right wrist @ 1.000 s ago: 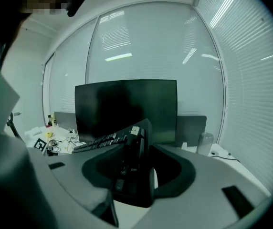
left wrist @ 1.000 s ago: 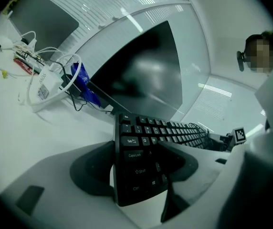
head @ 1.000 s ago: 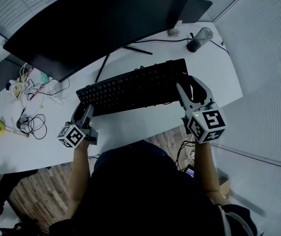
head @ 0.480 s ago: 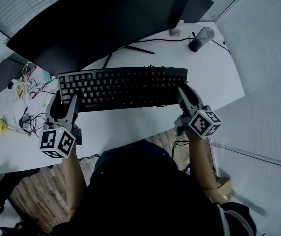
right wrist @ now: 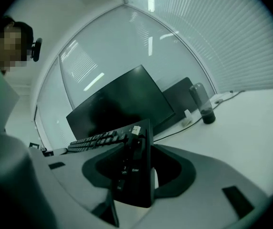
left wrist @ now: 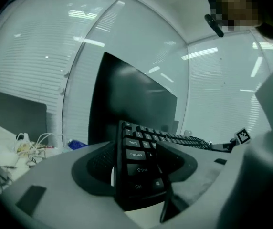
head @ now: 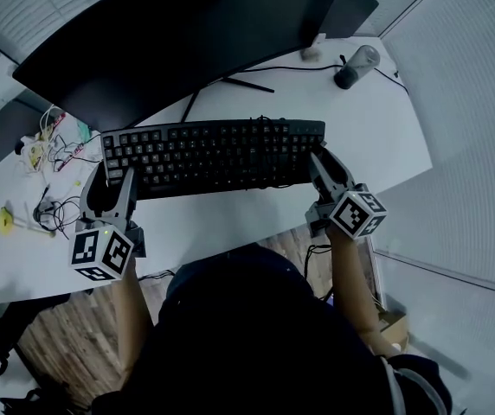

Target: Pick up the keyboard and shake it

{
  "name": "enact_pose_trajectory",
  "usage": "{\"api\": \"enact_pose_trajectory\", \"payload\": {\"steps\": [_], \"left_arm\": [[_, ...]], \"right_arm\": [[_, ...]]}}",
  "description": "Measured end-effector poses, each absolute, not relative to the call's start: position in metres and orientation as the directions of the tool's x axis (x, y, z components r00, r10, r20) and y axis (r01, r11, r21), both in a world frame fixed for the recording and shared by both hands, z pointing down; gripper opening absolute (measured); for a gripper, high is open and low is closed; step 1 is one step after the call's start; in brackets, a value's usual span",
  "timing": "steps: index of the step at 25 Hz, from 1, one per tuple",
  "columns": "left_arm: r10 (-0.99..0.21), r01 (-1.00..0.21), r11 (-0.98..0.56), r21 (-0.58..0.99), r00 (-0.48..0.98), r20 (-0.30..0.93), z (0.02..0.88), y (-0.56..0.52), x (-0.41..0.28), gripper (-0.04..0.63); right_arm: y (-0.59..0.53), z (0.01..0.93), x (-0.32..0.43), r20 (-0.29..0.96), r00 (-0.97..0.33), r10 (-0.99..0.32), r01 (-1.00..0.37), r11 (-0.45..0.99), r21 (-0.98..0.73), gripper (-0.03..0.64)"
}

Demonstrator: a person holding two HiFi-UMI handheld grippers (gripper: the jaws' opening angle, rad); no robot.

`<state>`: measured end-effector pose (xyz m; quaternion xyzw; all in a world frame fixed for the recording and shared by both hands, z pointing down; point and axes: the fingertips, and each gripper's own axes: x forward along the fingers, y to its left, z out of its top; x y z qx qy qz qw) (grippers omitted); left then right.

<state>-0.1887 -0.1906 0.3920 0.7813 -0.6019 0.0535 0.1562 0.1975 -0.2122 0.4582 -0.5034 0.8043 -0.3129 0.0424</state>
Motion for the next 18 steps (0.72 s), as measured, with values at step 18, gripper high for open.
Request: {"api": "enact_pose_trajectory", "payload": {"steps": [18], "left_arm": [[-0.920,-0.765,-0.118,0.634,0.325,0.220,0.496,-0.167,-0.192,0.270]], "right_arm": [[-0.229,0.352,0.170,0.255,-0.432,-0.865,-0.900,0.430,-0.069,0.190]]}}
